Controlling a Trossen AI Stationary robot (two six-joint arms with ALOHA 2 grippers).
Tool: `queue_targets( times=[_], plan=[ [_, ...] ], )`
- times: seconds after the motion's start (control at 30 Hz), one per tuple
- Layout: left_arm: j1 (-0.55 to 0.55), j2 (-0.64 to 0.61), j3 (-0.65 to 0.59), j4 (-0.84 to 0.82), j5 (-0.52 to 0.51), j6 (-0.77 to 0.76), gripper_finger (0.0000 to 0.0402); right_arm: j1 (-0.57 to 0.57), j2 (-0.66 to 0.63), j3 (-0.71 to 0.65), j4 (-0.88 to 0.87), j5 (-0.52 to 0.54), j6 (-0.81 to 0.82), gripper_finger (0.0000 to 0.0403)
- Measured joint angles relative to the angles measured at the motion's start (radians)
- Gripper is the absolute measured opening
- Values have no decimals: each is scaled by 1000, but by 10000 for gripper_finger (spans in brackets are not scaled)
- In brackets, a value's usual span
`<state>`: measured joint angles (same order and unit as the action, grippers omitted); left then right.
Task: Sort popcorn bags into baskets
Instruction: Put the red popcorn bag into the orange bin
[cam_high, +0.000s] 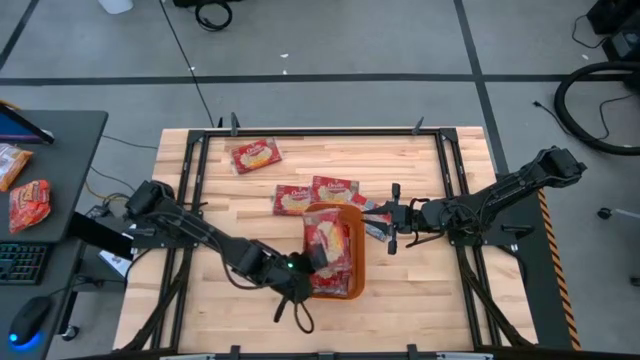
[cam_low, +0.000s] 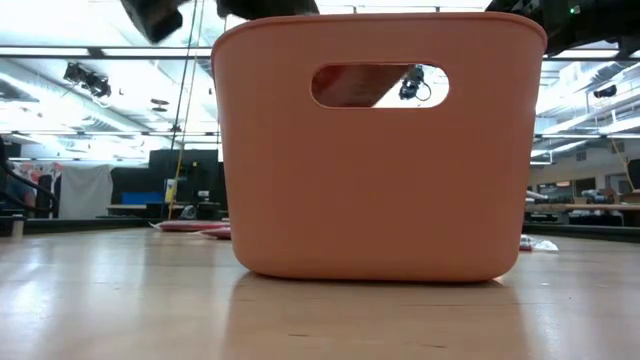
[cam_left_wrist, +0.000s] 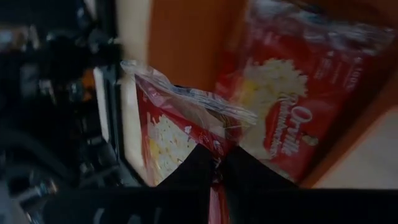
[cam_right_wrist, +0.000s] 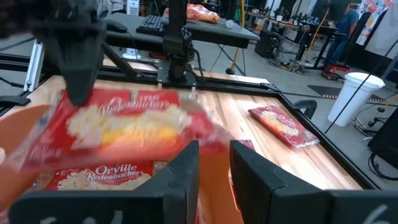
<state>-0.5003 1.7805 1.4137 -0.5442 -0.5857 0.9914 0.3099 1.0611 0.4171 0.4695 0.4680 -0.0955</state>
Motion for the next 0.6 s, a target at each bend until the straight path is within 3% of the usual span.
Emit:
queue_targets(
  times=[0.23, 0.6],
  plan=[
    [20, 72, -1, 21, 70, 43, 36, 0, 0, 0, -7, -1, 10, 93],
    [28, 71, -1, 29, 103, -105, 122, 0, 0, 0, -10, -2, 13, 93]
  ],
)
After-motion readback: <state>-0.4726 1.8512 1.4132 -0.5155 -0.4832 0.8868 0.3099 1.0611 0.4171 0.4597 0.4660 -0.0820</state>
